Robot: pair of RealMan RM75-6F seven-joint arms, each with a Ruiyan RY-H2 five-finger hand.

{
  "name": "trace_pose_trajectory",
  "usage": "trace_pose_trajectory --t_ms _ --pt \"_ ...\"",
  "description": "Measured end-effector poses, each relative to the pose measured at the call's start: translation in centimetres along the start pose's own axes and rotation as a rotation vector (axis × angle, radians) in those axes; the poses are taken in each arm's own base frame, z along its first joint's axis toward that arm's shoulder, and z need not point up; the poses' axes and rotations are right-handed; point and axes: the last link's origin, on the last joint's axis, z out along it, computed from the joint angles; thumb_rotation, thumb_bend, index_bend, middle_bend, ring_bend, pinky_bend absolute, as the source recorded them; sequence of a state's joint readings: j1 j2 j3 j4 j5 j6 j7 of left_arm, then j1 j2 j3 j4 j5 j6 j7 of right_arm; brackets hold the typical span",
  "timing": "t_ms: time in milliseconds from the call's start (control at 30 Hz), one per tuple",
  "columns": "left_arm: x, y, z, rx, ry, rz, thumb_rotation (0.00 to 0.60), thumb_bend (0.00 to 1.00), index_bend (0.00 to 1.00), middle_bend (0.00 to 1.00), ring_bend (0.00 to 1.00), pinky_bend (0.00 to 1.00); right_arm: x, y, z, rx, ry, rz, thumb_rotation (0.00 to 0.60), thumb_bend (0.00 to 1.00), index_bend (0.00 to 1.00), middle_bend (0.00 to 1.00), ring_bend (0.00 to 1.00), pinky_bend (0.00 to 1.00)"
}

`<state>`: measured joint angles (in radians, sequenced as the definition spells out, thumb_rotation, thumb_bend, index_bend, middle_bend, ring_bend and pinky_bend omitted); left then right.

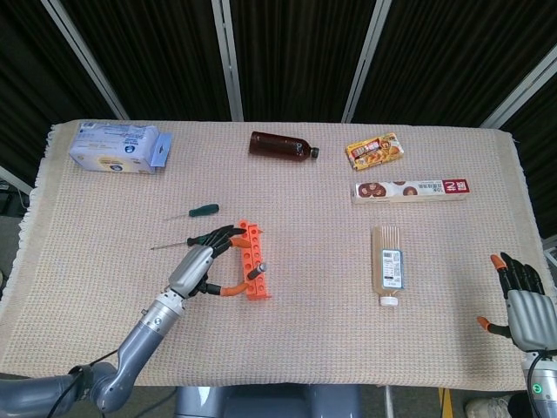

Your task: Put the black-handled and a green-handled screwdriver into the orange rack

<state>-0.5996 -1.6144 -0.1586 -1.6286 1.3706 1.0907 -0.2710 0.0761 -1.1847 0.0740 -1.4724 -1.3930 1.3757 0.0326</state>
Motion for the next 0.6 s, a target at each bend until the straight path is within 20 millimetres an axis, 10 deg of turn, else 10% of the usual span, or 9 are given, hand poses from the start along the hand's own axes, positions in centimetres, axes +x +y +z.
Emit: trace_pose_trajectory --t_ms 600 --pt "7.8 -3.0 -2.4 0.153 0.126 0.222 0.492 0.53 0.52 0.27 0.13 0.03 0.1 -0.3 -0.1 0.016 0.001 -0.003 0.600 0.00 0.00 0.00 0.00 0.00"
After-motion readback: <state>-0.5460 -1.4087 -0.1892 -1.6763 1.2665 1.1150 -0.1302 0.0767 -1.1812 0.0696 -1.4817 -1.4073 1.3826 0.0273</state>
